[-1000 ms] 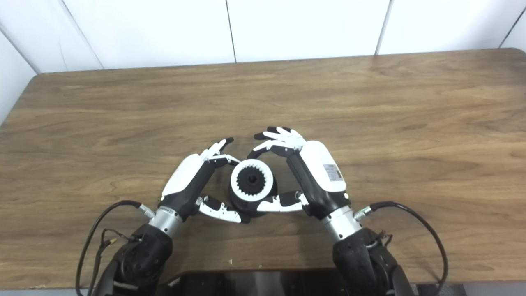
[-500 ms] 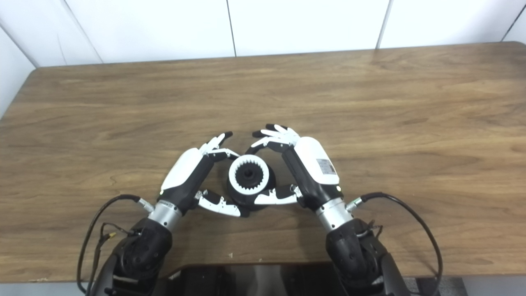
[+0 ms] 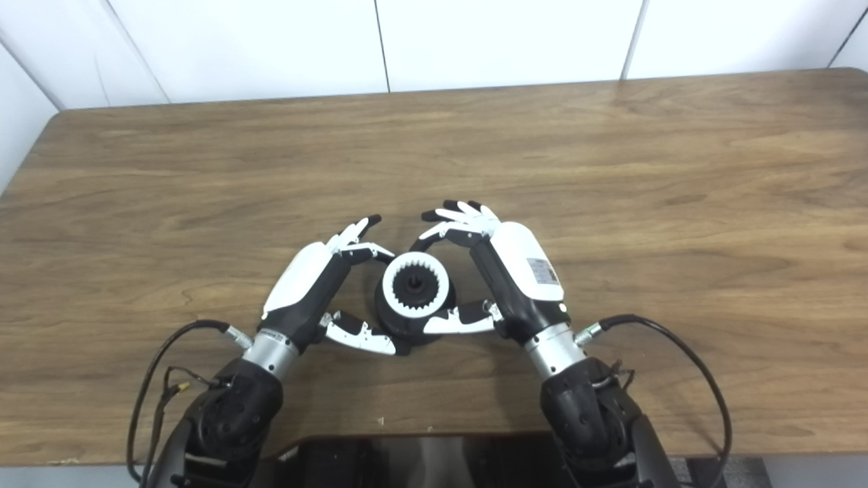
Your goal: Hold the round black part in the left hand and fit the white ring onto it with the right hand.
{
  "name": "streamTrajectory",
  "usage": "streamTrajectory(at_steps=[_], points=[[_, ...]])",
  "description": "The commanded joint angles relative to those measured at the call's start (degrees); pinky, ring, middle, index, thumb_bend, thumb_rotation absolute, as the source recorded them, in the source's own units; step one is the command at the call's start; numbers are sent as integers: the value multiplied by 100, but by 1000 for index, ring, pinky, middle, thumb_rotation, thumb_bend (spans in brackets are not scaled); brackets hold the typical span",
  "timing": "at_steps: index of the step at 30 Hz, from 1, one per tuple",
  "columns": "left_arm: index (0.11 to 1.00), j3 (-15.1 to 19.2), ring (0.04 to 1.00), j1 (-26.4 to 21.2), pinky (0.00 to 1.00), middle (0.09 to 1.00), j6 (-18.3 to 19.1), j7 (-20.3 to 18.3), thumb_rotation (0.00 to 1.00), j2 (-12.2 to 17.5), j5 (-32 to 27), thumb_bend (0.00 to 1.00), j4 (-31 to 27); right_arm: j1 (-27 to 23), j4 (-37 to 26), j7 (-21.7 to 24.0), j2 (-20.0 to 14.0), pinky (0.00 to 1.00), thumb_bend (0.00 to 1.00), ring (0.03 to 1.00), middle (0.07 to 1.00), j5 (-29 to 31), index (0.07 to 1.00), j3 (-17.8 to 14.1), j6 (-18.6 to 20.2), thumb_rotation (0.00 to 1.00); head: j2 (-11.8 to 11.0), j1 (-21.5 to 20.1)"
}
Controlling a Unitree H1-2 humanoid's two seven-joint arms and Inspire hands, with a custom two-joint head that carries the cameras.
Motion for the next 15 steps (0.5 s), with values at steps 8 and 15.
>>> streamTrajectory(at_steps=[8,15], points=[[544,11,1000,-171,1000,1000,-165,77,222,48,-68,943,-184,-271,-504,1108,-160,986,913,990,960,-405,781,72,940,438,8,-11],[546,-8,1000,-183,1000,1000,-125,61,229,39,-58,942,-188,-344,-714,1692,-279,898,1000,1000,1000,-548,995,162,1311,500,20,-2]])
